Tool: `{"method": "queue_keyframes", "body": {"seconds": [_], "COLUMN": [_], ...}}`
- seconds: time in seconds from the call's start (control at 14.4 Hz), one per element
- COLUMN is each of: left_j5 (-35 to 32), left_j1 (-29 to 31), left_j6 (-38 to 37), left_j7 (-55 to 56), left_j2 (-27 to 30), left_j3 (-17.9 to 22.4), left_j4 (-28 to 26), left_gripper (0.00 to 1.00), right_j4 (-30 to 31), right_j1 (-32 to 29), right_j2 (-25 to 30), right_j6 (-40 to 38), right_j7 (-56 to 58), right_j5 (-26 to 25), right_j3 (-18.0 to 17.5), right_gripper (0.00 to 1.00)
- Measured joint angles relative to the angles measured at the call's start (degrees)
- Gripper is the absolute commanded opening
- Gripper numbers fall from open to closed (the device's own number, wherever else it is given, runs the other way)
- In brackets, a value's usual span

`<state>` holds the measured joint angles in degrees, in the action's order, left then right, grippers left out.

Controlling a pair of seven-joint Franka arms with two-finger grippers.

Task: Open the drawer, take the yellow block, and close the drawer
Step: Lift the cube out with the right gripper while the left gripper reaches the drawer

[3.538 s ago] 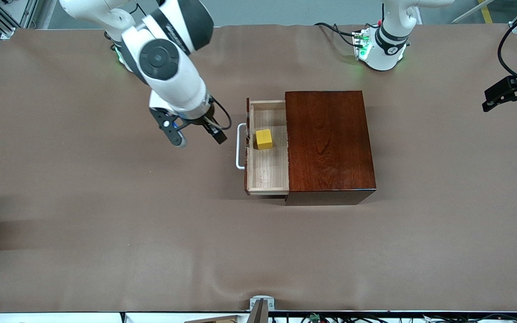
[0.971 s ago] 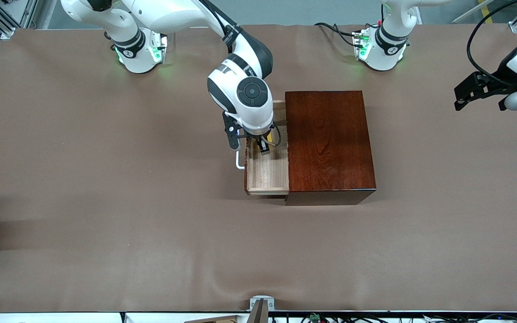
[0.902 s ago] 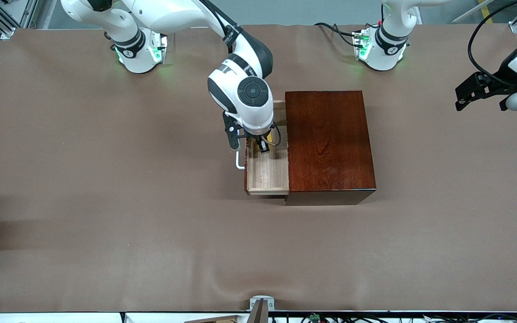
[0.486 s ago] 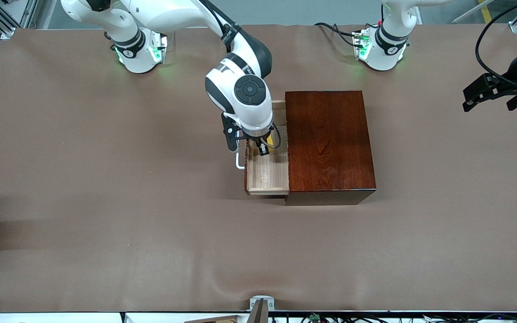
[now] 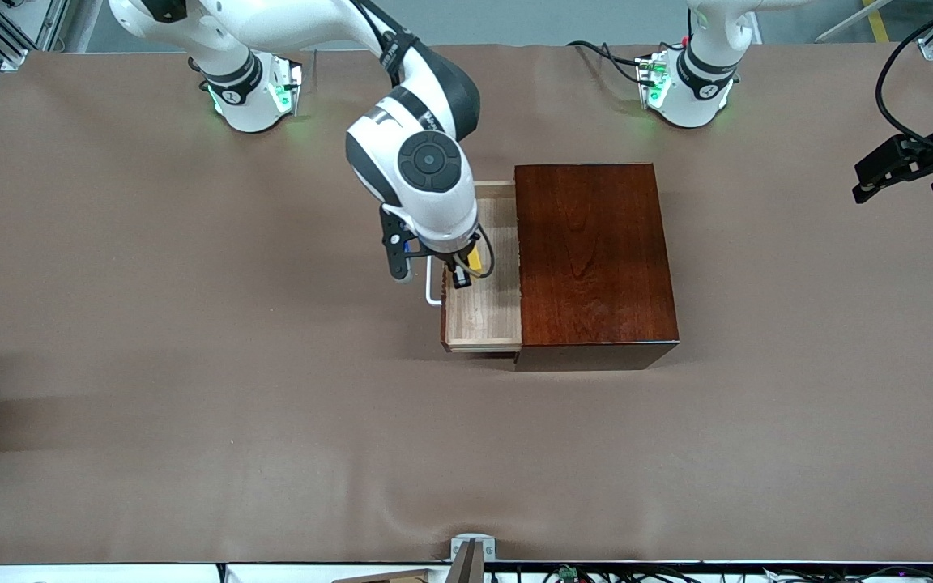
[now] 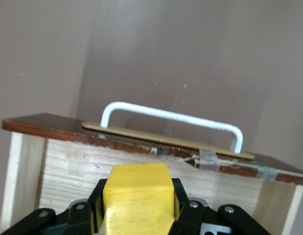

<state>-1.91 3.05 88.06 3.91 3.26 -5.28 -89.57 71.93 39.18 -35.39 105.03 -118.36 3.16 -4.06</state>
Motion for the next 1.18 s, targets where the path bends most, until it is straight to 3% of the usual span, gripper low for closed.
{"method": "queue_keyframes", "body": {"seconds": [0.42,0.69,0.9,1.18], "left_j5": [0.0,0.0,0.0,-0.2], "left_j1": [-0.2,-1.8,-6.4,-15.6], "left_j6": [0.5,2.1,4.7,6.3], "left_j7": [0.1,6.2,17.3,29.1], "left_j2": [-1.2,-3.5,-7.1,-13.9], "left_j3": [-0.7,-5.5,-10.5,-11.1], "left_j4": [0.4,0.4,0.6,4.4], "left_gripper": [1.00,1.00,1.00,1.00], "right_j4": [-2.4,-1.5,0.3,3.8], "right_j1": [-4.0,-7.8,-11.6,-17.1], "right_j2": [2.2,2.8,2.9,3.8], "right_j6": [-6.1,-7.3,-7.3,-7.4], "right_j7": [15.2,28.0,35.8,48.9], "right_j5": [0.0,0.0,0.0,0.0], "right_j3": [0.1,0.3,0.4,0.5], "right_gripper": [0.00,0.00,0.00,0.00]}}
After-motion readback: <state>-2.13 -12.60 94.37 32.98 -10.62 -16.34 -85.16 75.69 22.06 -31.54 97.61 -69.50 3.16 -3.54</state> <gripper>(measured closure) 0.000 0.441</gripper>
